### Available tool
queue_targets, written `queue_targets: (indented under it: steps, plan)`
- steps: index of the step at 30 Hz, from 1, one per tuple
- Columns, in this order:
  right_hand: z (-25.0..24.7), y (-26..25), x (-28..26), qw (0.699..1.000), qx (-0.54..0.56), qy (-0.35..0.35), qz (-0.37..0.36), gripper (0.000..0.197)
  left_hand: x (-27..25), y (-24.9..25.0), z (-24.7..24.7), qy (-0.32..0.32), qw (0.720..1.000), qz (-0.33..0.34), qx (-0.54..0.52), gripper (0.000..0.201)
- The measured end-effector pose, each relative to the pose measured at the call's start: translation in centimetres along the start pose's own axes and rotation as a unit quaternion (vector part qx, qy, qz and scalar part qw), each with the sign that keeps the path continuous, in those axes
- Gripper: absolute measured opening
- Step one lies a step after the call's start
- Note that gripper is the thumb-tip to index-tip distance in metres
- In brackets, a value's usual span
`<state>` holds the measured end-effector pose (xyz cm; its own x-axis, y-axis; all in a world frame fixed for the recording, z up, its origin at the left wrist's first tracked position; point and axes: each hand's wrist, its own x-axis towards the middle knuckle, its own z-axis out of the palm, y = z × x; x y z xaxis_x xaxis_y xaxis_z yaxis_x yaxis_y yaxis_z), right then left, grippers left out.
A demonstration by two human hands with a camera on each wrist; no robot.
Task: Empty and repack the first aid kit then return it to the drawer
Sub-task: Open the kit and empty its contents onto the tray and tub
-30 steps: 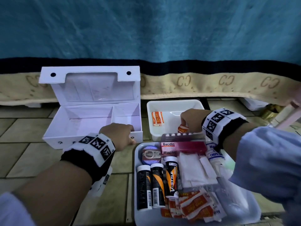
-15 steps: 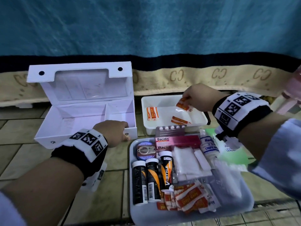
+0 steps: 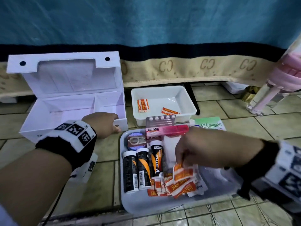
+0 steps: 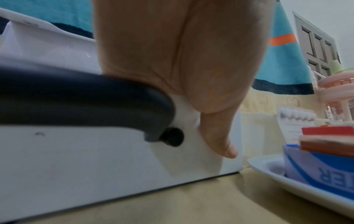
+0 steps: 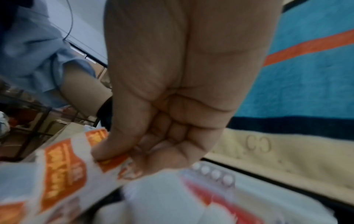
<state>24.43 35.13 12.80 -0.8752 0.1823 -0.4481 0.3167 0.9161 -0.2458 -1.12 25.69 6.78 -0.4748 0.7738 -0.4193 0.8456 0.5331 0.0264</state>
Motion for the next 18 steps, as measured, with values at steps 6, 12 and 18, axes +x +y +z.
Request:
queue_targets:
  steps: [6,12,18]
  plan:
    - [3.1,-0.6,0.4,0.989,-0.127,0.073,0.018,0.013,0.0,0.0,0.1,0.000,1.000,-0.005,-0.005,0.046]
    - [-3.4,1.6,2.4,0.970,-0.043,0.201,0.134,0.014,-0.1,0.2,-0.2,-0.009,1.000,-0.001,-0.011,0.043]
    - [-5.4,6.6,9.7,0.967,-0.123,0.104,0.196,0.029,-0.2,0.1,-0.2,-0.005,1.000,-0.006,-0.014,0.043]
